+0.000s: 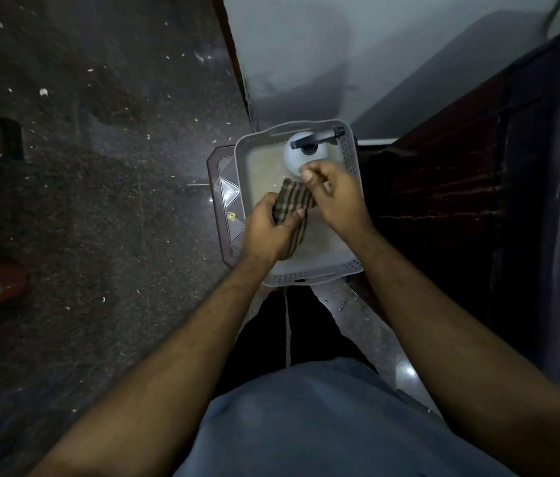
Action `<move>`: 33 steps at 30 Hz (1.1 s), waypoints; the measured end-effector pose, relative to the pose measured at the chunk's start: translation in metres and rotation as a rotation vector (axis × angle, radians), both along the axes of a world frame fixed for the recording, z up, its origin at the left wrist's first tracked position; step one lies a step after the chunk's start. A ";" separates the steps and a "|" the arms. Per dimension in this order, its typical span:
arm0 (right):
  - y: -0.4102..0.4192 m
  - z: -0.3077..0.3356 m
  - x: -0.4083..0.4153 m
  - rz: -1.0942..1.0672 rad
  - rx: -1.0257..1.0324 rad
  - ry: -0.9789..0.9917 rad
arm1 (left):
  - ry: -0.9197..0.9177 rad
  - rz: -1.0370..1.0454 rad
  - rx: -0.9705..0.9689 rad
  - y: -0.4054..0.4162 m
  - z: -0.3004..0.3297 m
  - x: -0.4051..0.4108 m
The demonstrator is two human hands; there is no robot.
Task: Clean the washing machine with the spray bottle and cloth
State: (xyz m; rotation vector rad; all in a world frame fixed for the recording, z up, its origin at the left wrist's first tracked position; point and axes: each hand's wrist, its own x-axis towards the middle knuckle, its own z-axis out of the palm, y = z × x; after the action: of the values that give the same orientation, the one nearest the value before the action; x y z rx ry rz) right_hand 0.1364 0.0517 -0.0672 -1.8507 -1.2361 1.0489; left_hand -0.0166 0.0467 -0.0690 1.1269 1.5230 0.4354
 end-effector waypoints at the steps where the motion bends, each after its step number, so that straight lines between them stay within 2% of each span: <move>1: 0.002 0.003 -0.001 -0.109 0.033 0.002 | -0.008 0.038 -0.012 0.002 0.002 0.001; 3: 0.004 0.006 0.000 -0.284 0.052 -0.001 | -0.032 0.091 -0.030 0.000 0.003 0.003; 6: 0.009 -0.001 0.002 -0.369 0.017 -0.054 | -0.041 0.138 -0.057 -0.001 0.002 0.004; 9: 0.020 -0.012 0.005 -0.368 -0.041 -0.093 | -0.033 0.155 -0.075 0.002 0.003 0.006; 14: 0.039 -0.028 0.006 -0.220 -0.202 -0.077 | -0.007 0.198 -0.049 0.008 0.005 0.009; 17: 0.048 -0.032 0.004 -0.221 -0.172 -0.077 | -0.012 0.206 -0.037 0.013 0.002 0.008; 23: 0.059 -0.043 0.000 -0.386 -0.148 -0.051 | 0.026 0.164 -0.051 0.015 -0.009 0.009; 26: 0.059 -0.047 -0.004 -0.447 -0.211 -0.071 | 0.047 0.145 -0.073 0.014 -0.011 0.010; 28: 0.047 -0.043 -0.009 -0.476 -0.255 -0.088 | 0.033 0.157 -0.107 0.013 -0.012 0.013; 30: 0.025 -0.043 -0.015 -0.498 -0.206 -0.077 | -0.004 0.203 -0.163 0.011 -0.012 0.016; 33: -0.007 -0.042 -0.021 -0.414 -0.142 -0.027 | -0.044 0.280 -0.202 0.011 -0.015 0.023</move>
State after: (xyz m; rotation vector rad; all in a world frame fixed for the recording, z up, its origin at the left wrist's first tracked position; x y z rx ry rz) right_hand 0.1153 0.0442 -0.1093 -2.1165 -0.7579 0.8995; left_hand 0.0069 0.0576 -0.0838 0.7457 1.6523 0.4797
